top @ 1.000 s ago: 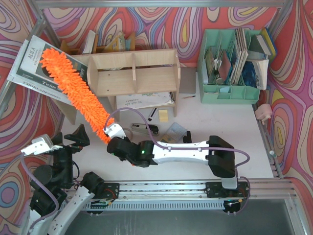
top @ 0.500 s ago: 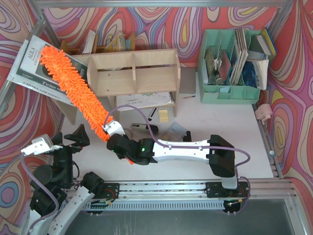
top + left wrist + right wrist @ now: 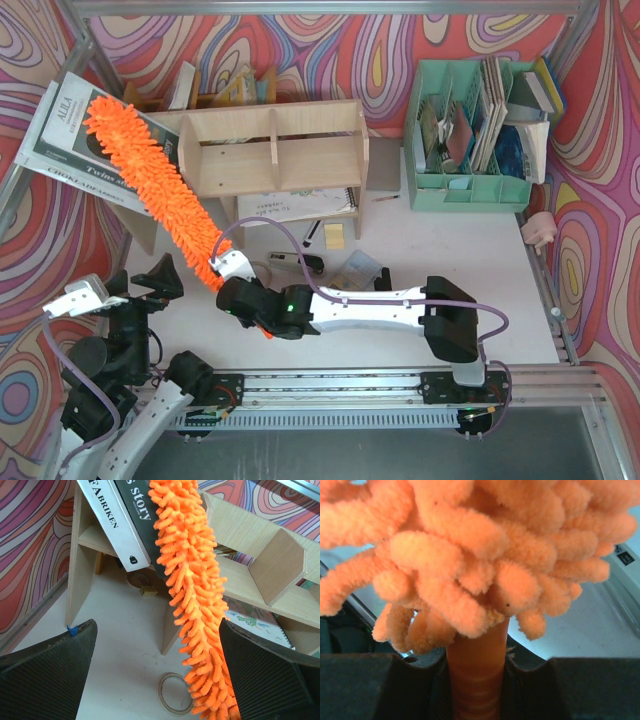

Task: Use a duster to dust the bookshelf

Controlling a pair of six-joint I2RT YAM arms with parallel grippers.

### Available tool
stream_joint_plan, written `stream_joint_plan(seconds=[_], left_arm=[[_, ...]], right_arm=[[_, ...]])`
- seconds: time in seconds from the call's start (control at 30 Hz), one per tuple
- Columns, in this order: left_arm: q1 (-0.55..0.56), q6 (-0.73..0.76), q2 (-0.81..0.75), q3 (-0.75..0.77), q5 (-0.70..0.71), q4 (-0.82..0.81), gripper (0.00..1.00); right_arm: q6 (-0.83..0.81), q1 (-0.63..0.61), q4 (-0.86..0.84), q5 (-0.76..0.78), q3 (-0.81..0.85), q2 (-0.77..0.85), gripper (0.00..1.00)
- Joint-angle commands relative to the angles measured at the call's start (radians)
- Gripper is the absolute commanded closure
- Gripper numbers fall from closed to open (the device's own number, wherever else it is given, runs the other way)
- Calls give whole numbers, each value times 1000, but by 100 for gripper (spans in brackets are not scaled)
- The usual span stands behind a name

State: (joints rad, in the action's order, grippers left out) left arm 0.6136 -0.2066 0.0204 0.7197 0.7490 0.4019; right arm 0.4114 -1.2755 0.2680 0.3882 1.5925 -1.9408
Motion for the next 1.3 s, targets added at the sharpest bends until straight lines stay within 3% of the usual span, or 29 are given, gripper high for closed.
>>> stream_joint_plan(seconds=[0.0, 0.23, 0.57, 1.27], left_arm=[[-5, -7, -16, -11, 10, -6, 2], [-5, -7, -16, -14, 10, -10, 2], [-5, -8, -16, -15, 13, -11, 2], [-5, -13, -16, -15, 17, -9, 2]], right_arm=[[60, 5, 48, 33, 11, -20, 100], [51, 8, 25, 20, 17, -8, 100], [-88, -24, -151, -48, 20, 43, 100], [88, -5, 12, 46, 4, 11, 100]])
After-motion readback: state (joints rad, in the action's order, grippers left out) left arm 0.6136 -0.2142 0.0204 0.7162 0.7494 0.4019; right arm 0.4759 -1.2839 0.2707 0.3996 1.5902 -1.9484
